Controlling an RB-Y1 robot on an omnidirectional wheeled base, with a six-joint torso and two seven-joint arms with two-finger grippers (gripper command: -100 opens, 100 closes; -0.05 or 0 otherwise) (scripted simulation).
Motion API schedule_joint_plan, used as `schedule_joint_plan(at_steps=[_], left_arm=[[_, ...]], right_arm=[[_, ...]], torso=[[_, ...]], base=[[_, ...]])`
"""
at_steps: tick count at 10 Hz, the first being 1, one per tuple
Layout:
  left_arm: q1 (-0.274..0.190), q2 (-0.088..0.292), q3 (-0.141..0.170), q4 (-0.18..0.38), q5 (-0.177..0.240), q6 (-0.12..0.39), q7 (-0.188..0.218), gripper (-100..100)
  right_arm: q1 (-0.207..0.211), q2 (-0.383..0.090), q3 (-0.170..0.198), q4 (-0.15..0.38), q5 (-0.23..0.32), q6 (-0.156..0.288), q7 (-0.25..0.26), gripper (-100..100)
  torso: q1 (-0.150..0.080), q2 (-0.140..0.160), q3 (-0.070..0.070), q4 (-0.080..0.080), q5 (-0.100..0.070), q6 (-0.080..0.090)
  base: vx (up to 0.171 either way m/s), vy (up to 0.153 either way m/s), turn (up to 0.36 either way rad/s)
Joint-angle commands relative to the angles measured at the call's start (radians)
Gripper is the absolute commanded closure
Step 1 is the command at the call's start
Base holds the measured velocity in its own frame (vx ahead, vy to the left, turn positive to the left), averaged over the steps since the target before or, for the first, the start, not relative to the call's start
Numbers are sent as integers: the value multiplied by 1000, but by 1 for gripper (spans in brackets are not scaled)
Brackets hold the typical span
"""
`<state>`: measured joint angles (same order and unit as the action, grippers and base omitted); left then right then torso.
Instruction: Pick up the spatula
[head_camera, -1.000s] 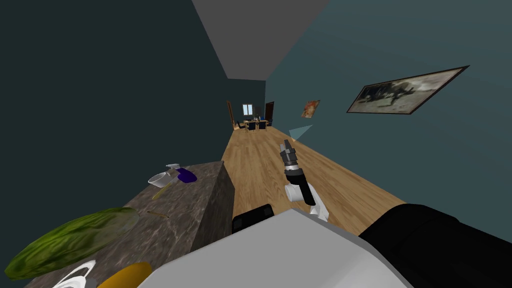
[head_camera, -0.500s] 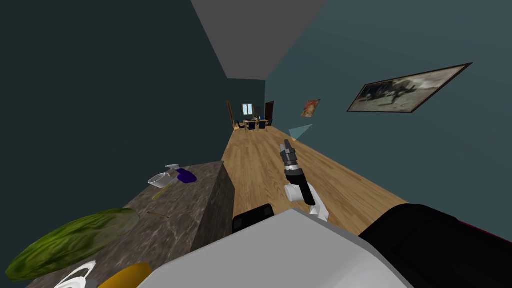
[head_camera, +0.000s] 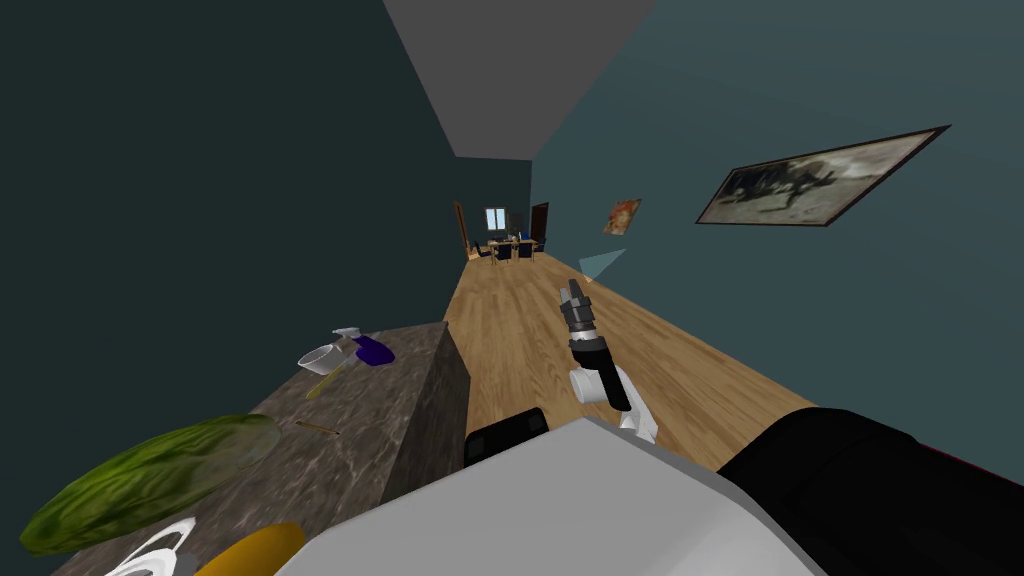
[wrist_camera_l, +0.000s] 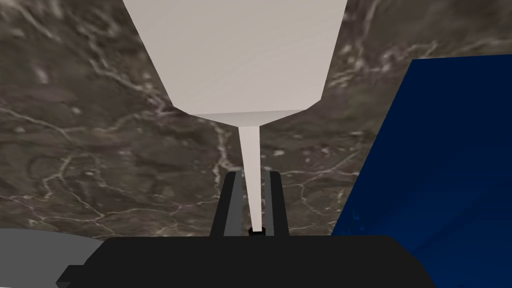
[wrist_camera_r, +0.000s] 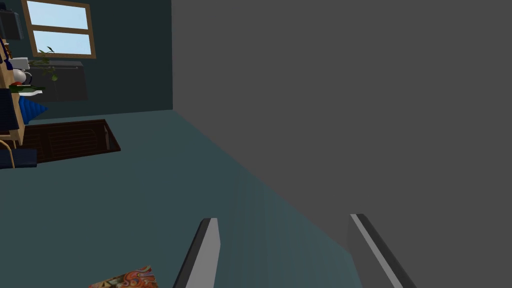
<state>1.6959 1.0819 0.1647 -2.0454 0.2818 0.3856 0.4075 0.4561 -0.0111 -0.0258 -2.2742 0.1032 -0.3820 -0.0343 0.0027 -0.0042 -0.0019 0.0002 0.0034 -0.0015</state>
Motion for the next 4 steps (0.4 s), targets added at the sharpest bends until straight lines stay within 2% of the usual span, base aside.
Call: schedule_joint_plan(at_steps=[1, 2, 3, 4], left_arm=[[36, 13, 29, -36, 2, 11, 14, 100], [59, 22, 46, -56, 5, 16, 22, 100], [44, 15, 34, -40, 2, 9, 16, 100], [46, 16, 35, -43, 2, 11, 17, 0]], right_arm=[[0, 0, 0, 0, 0, 0, 0, 0], [0, 0, 0, 0, 0, 0, 0, 0], [0, 0, 0, 0, 0, 0, 0, 0], [0, 0, 0, 0, 0, 0, 0, 0]], torso=[[0, 0, 0, 0, 0, 0], [0, 0, 0, 0, 0, 0], [0, 0, 0, 0, 0, 0], [0, 0, 0, 0, 0, 0]], base=[[-7, -8, 19], [-6, -9, 16], [0, 0, 0], [0, 0, 0]])
